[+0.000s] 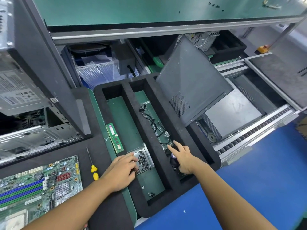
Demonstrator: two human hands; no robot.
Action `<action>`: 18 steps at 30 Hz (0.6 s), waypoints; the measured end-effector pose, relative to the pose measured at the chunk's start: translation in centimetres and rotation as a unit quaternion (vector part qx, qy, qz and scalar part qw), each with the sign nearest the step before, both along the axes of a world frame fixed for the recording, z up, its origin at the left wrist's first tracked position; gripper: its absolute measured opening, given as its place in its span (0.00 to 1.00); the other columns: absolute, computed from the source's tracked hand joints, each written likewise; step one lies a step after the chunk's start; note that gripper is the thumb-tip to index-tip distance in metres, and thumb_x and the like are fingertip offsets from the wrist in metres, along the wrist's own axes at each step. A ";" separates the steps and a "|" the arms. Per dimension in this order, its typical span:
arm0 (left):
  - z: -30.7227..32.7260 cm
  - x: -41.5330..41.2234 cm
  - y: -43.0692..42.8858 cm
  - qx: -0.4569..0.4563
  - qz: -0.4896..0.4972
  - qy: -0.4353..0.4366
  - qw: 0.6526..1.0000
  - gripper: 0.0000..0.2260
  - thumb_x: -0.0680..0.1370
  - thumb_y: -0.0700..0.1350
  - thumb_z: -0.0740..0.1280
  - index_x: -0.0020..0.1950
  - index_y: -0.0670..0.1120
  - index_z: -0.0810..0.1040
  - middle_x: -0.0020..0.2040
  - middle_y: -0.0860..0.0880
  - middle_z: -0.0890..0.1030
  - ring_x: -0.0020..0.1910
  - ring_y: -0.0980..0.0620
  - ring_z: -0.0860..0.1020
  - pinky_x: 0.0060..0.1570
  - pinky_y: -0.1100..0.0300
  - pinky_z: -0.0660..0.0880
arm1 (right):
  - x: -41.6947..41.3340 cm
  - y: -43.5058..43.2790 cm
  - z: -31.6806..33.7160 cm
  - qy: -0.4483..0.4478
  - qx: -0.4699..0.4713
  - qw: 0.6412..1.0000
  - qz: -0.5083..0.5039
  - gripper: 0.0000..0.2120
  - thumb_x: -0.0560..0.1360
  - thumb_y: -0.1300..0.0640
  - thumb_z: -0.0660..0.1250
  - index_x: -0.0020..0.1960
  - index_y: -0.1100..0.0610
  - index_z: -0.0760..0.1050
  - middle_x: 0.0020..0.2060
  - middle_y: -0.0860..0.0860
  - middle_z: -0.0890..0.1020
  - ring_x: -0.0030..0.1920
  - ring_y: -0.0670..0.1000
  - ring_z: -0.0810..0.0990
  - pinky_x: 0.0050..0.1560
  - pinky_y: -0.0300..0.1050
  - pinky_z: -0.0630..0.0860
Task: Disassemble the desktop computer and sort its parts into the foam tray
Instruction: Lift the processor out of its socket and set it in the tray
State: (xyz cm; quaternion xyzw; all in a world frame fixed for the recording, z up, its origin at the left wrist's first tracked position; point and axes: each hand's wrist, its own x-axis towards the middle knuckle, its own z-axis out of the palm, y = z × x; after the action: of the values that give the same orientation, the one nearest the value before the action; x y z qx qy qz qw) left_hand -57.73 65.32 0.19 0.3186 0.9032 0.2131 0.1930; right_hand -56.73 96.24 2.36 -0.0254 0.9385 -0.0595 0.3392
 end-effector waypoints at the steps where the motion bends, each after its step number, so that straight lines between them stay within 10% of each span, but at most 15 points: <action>1: 0.0 0.0 0.0 0.000 -0.001 0.000 1.000 0.12 0.80 0.49 0.58 0.59 0.57 0.78 0.71 0.61 0.68 0.78 0.60 0.53 0.75 0.60 0.47 | 0.4 0.1 0.0 0.010 0.026 0.999 0.037 0.49 0.71 0.66 0.66 0.80 0.48 0.39 0.78 0.49 0.38 0.74 0.60 0.50 0.55 0.47 0.72; 8: 0.4 0.0 -0.1 0.016 0.002 0.000 1.000 0.12 0.80 0.48 0.59 0.60 0.55 0.78 0.70 0.59 0.67 0.77 0.59 0.55 0.73 0.63 0.47 | 0.9 -0.9 -0.8 0.180 0.106 0.975 0.073 0.39 0.71 0.65 0.66 0.77 0.49 0.55 0.74 0.49 0.61 0.58 0.56 0.68 0.54 0.46 0.71; 18: 2.5 0.2 -1.1 0.025 0.037 -0.016 0.999 0.14 0.80 0.46 0.59 0.62 0.52 0.78 0.71 0.55 0.68 0.72 0.55 0.66 0.70 0.61 0.61 | -1.1 -3.0 0.7 0.156 0.091 0.984 -0.002 0.40 0.74 0.65 0.67 0.79 0.48 0.53 0.78 0.47 0.54 0.65 0.57 0.64 0.56 0.48 0.74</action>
State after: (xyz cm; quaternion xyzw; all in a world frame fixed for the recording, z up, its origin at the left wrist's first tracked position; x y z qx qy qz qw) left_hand -57.54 64.22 2.64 0.2865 0.9054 0.2480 0.1914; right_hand -57.82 93.27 3.04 -0.0012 0.9815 0.0303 0.1893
